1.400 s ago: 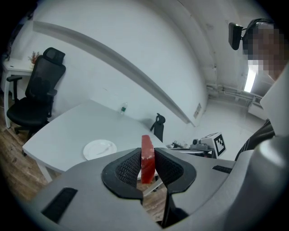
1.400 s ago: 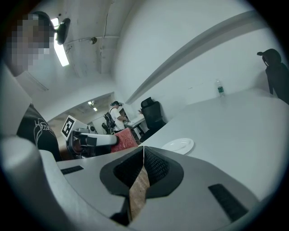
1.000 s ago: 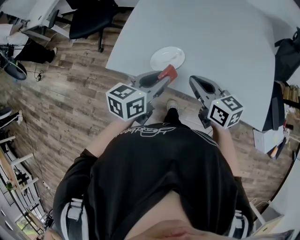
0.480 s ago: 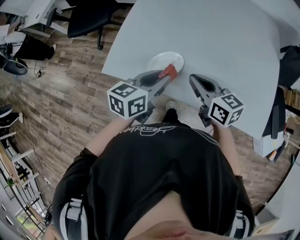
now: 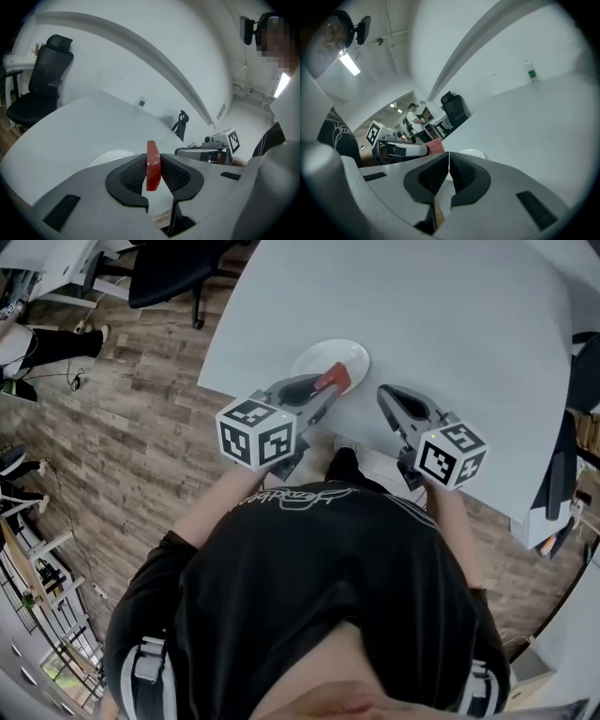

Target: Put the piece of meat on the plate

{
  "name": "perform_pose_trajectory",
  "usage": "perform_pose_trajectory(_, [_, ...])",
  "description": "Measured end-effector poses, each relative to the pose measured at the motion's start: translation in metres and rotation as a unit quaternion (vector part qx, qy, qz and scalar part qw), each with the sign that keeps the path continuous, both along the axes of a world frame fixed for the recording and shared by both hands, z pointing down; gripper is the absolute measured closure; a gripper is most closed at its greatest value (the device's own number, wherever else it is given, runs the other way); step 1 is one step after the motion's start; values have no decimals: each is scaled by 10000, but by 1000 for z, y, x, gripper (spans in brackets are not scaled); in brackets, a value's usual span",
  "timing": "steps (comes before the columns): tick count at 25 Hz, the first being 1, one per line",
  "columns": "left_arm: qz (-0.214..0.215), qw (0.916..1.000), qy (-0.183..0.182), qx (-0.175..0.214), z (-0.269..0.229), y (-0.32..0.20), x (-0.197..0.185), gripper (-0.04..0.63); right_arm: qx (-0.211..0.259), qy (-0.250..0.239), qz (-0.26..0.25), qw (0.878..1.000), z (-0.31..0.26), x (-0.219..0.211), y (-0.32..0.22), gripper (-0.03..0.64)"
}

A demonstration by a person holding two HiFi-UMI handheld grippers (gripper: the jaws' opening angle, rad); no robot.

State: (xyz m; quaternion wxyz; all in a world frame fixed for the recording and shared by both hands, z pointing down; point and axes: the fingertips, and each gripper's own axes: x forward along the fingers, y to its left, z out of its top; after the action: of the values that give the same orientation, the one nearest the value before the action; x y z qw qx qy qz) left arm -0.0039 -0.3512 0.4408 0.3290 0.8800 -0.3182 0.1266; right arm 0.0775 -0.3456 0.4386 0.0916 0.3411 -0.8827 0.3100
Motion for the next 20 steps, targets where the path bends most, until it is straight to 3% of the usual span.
perform_pose_trajectory(13, [189,9984,-526,-122,48,-15,1,503,-337,21,15,9994,31,-3,-13,606])
perform_pose_trajectory(20, [245,9977,-606,-184,67,-19,3,503,-465,45,43,9989,44,0,-13,606])
